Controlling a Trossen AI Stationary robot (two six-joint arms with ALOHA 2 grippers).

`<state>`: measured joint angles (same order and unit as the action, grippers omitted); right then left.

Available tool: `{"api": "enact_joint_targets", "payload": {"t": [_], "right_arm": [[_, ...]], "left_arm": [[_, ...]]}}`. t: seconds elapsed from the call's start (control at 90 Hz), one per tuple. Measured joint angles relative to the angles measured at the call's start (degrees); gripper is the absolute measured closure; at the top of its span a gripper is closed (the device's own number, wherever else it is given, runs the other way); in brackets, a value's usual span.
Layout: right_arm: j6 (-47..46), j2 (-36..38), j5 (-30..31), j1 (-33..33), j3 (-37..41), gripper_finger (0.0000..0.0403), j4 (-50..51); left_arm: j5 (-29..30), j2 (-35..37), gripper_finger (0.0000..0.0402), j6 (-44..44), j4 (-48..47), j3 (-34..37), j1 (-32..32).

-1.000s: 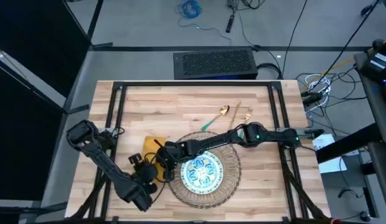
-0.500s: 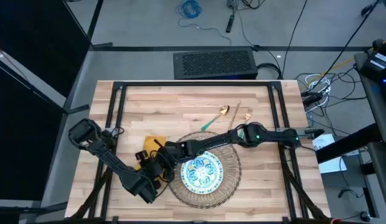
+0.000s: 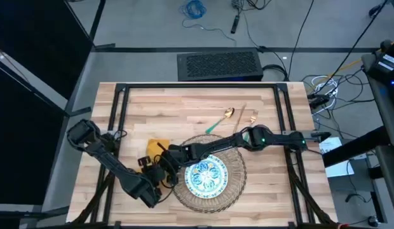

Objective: Set table place
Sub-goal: Adjust the folded yellow table napkin

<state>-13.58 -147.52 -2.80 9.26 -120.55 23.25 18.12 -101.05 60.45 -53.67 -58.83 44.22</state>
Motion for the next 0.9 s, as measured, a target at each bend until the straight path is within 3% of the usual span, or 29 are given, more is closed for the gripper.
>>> {"api": "enact_joint_targets", "payload": {"t": [0.056,0.167,0.4,0.644,0.9], "right_arm": [[-0.3,0.01,-0.68,-0.07,0.02,0.0403,0.23],[-0.32,0.31,-0.61,-0.05,0.05,0.0403,0.32],[0.61,1.4,-0.56,-0.02,0.2,0.0403,1.89],[1.01,1.71,-0.56,-0.9,0.11,0.0403,4.06],[1.2,1.75,-0.22,-1.38,0.11,0.0403,4.17]], "left_arm": [[-6.48,-0.06,0.029,-1.0,0.61,0.46,0.28],[-7.75,-0.12,0.029,-1.22,-1.04,0.53,0.5],[-3.41,-0.28,0.029,-0.87,-1.79,0.87,1.33],[6.36,1.82,0.0314,1.05,-9.74,-3.69,3.55],[11.09,10.08,0.0326,15.74,-21.03,-4.87,9.66]]}}
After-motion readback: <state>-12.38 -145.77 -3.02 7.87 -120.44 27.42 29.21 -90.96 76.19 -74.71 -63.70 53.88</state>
